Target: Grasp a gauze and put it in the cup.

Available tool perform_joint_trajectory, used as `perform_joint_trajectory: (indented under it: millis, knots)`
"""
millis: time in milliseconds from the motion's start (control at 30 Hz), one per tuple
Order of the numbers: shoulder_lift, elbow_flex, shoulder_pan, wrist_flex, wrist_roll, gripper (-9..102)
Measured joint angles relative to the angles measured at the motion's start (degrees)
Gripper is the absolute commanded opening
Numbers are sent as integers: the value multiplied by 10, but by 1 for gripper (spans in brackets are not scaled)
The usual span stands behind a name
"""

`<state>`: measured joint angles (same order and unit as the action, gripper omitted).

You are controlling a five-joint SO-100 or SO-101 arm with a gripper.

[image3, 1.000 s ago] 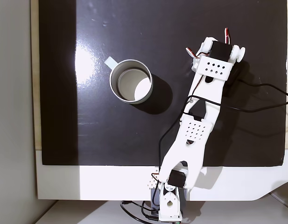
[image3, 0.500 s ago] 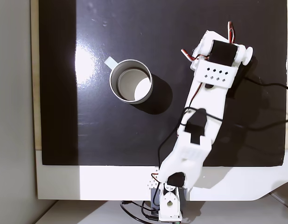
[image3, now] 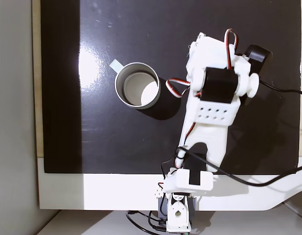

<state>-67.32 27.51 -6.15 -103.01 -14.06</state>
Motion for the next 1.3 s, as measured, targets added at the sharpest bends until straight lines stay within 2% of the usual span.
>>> perform_joint_trajectory:
  millis: [233, 800, 1300]
  knots:
    - [-30, 22, 55, -1, 2, 0]
    - [-120, 192, 187, -1, 34, 0]
    - [-117, 251, 195, 14, 24, 0]
